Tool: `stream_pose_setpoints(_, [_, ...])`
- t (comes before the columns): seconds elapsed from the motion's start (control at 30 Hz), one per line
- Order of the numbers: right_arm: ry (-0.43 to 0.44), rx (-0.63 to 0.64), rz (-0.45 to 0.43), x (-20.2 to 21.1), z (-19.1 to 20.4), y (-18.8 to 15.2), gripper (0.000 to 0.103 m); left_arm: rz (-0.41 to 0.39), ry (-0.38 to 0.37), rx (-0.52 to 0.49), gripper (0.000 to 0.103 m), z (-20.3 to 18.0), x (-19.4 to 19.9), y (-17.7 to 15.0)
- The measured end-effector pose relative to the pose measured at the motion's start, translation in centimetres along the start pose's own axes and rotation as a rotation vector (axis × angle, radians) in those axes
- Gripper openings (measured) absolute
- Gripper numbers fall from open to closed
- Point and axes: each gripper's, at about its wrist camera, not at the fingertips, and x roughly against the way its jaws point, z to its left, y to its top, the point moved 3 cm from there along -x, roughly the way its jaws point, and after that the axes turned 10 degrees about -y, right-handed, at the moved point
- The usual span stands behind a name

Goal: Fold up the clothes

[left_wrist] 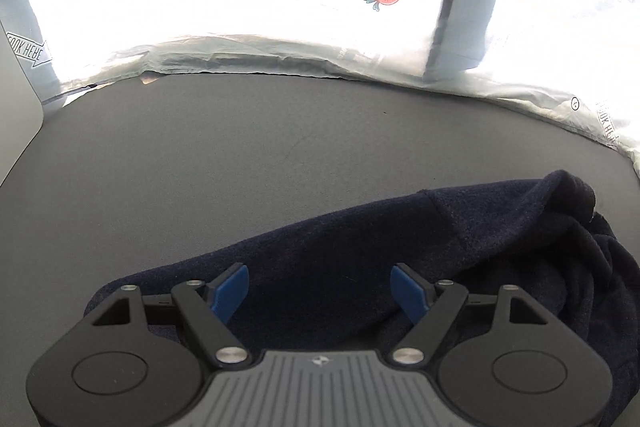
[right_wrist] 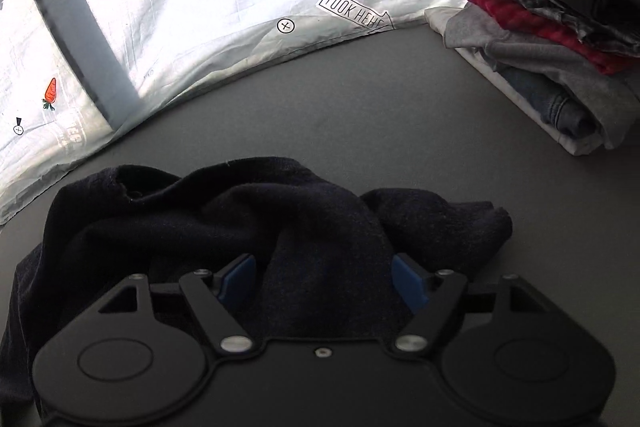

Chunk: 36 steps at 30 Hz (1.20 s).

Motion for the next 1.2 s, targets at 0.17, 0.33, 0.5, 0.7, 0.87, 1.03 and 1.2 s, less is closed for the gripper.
stream_pose_setpoints(0.17, [-0.004,0.023,0.024,-2.0,-0.1,1.0,0.077,-0.009,-0.11,-0.166,0.079,-5.9,-3.0,2.1])
stream_pose_setpoints(0.33, [-0.002,0.017,0.101,-4.3,-0.2,0.8,0.065,0.011,-0.122,-0.299,0.079,-10.0,-7.8,3.3])
stream_pose_setpoints(0.5, [0.076,-0.01,0.094,-4.0,-0.9,0.5,0.033,0.051,-0.165,-0.309,0.05,-11.6,-11.8,3.6])
stream_pose_setpoints(0.7, [0.1,-0.028,-0.027,-1.1,-1.0,1.1,0.013,0.049,-0.195,-0.162,0.006,-10.0,-12.7,3.5])
stream_pose_setpoints(0.87, [0.121,-0.059,-0.118,2.0,-0.8,3.0,0.012,-0.048,-0.146,-0.084,0.0,-7.6,-9.5,4.8])
stream_pose_setpoints(1.03, [0.103,0.013,-0.149,3.8,0.5,4.6,0.013,-0.105,-0.104,-0.068,0.001,-5.1,-6.0,6.4])
stream_pose_setpoints(1.2, [-0.005,0.043,-0.121,3.6,1.0,4.0,0.032,-0.076,-0.126,-0.114,0.027,-5.2,-4.8,4.9])
